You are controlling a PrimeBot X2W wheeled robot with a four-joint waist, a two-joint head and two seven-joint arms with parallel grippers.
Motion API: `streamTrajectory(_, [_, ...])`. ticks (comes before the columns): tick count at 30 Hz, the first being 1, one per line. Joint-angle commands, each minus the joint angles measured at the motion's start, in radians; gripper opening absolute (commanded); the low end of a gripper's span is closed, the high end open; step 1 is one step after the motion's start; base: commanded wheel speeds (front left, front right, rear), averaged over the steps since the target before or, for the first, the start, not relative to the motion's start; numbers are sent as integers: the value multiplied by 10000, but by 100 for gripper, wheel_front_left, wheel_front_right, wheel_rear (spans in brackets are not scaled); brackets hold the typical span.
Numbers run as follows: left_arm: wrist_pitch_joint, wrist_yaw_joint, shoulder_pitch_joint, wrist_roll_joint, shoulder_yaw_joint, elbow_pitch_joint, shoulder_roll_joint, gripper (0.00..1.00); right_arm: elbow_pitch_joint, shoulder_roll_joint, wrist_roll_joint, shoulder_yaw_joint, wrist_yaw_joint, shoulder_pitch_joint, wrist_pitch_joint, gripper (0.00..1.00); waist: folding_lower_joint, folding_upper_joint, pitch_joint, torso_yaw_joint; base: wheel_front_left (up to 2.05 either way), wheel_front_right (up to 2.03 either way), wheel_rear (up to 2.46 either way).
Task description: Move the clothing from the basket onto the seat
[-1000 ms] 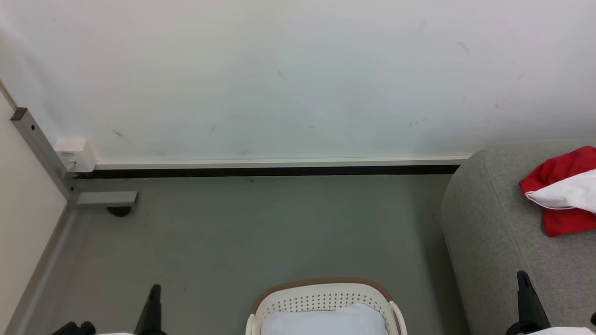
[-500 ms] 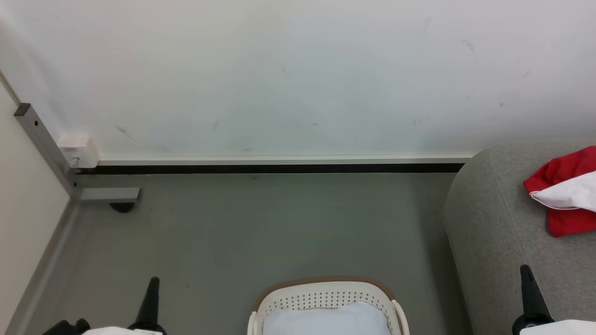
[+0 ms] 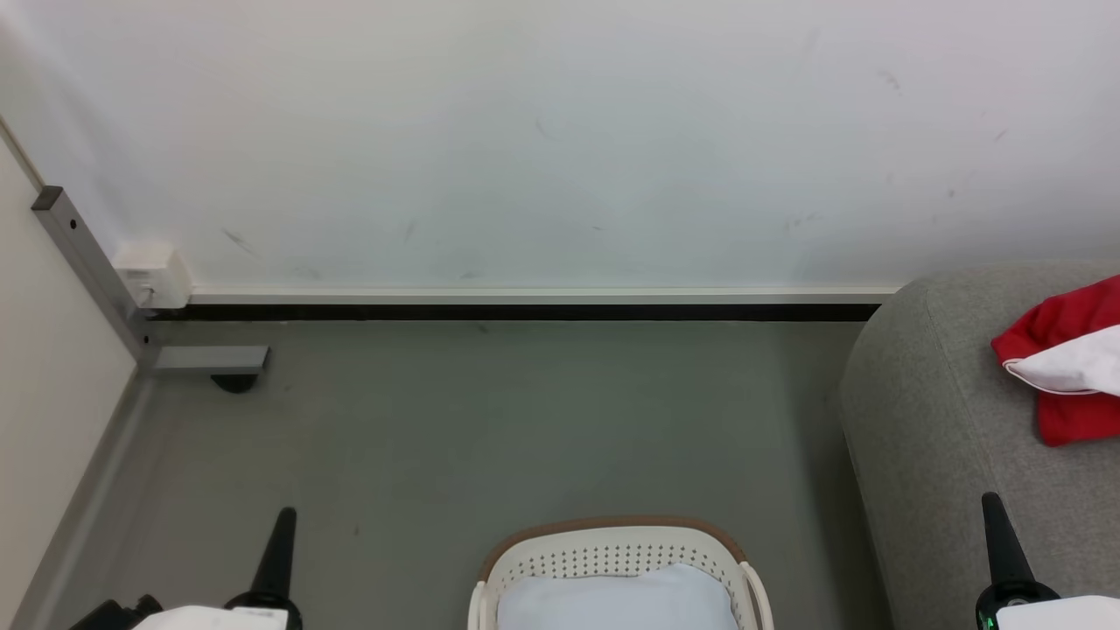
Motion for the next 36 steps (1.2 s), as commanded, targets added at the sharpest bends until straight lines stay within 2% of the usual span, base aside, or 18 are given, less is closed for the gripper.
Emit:
streamTrajectory(1, [47,-74,-182,-177,59,-83,5,0,-100,-113,234,-66,-15,-234,73,0,-1,-1,5,6,0,0,0])
streamTrajectory(36, [810,-398,-482,-2750,524,-104,-154,0,-228,-134,3127,-293,-20,-405,825,0,-1,-1,198,221,0,0,0])
